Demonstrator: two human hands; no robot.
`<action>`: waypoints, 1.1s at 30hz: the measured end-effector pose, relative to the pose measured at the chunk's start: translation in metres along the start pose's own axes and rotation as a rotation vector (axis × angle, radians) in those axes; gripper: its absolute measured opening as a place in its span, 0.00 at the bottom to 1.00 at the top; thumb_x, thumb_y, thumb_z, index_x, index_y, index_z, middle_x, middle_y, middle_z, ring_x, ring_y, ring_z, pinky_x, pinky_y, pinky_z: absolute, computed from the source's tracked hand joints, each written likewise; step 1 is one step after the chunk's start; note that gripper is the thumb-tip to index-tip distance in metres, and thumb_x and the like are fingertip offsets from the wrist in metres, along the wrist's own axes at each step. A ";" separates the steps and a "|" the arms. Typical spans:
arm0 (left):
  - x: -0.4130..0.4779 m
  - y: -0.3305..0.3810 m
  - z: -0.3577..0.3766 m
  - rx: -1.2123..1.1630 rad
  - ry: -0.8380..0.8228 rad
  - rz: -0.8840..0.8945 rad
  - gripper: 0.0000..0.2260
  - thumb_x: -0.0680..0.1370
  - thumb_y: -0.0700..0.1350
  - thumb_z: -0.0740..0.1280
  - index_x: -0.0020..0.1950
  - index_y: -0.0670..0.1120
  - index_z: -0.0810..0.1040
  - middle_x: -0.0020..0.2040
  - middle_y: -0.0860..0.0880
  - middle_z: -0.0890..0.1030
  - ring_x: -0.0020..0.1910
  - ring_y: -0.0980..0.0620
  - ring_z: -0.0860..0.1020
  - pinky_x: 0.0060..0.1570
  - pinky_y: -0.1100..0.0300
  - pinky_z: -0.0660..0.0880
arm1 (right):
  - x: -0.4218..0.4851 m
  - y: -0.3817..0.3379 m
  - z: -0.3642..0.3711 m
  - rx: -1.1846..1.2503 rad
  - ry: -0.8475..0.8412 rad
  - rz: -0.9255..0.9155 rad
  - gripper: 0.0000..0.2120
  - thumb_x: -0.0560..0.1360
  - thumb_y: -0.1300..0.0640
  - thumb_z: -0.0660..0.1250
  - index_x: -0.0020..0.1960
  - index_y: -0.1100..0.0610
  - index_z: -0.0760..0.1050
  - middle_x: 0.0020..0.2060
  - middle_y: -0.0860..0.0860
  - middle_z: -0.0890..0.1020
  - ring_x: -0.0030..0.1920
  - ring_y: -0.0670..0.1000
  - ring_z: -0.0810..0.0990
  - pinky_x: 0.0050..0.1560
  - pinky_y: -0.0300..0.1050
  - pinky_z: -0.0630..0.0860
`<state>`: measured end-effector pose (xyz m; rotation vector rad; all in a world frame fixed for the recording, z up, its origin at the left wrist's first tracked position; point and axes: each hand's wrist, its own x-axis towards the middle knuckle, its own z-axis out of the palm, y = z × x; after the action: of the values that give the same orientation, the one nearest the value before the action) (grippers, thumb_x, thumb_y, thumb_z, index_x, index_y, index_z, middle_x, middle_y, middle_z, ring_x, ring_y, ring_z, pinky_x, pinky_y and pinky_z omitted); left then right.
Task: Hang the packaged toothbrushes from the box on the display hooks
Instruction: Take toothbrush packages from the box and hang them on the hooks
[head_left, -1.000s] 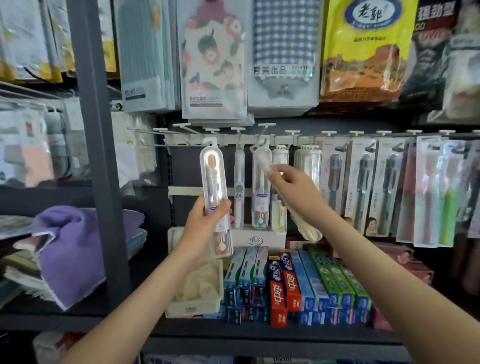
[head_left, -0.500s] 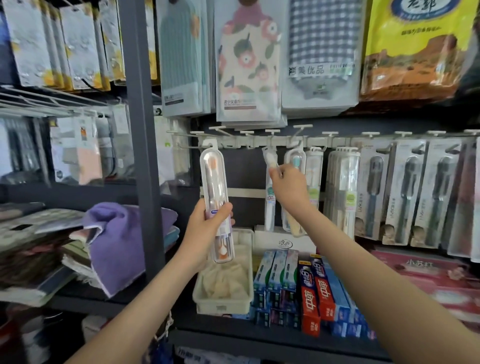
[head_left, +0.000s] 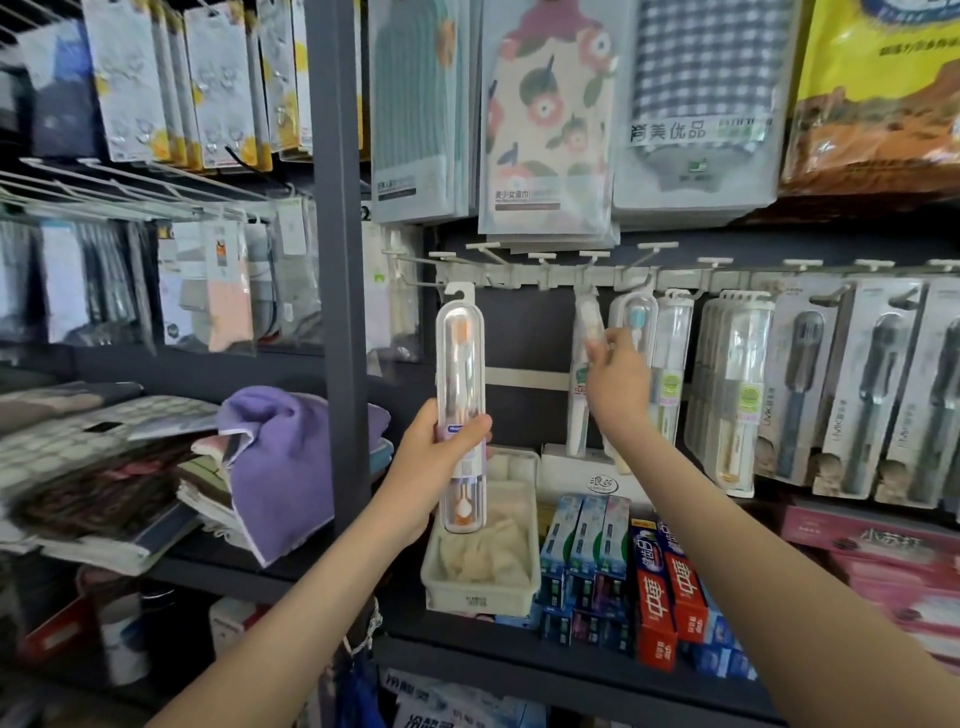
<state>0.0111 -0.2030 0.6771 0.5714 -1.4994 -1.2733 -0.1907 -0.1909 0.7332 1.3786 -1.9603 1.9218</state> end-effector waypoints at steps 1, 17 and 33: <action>0.000 -0.001 0.000 0.002 -0.014 -0.010 0.10 0.77 0.45 0.69 0.57 0.46 0.75 0.45 0.47 0.82 0.44 0.53 0.82 0.48 0.55 0.78 | 0.000 0.002 -0.004 0.006 0.000 -0.023 0.10 0.83 0.56 0.54 0.57 0.61 0.70 0.39 0.52 0.74 0.40 0.52 0.73 0.40 0.44 0.66; 0.003 -0.009 0.022 0.007 -0.103 -0.052 0.10 0.77 0.45 0.68 0.58 0.47 0.76 0.42 0.49 0.82 0.39 0.56 0.81 0.38 0.63 0.77 | 0.011 0.007 -0.038 -0.290 -0.101 -0.354 0.17 0.81 0.50 0.59 0.68 0.54 0.67 0.40 0.51 0.73 0.38 0.54 0.73 0.40 0.48 0.72; 0.010 -0.005 0.044 -0.083 -0.063 -0.102 0.10 0.78 0.44 0.68 0.58 0.46 0.75 0.44 0.47 0.83 0.43 0.48 0.83 0.46 0.51 0.79 | 0.006 -0.012 -0.030 -0.413 -0.093 -0.187 0.14 0.81 0.54 0.58 0.61 0.64 0.67 0.47 0.64 0.79 0.48 0.64 0.78 0.44 0.53 0.76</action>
<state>-0.0337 -0.1948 0.6817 0.5640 -1.4774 -1.4379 -0.2024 -0.1672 0.7525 1.4831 -2.0313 1.3019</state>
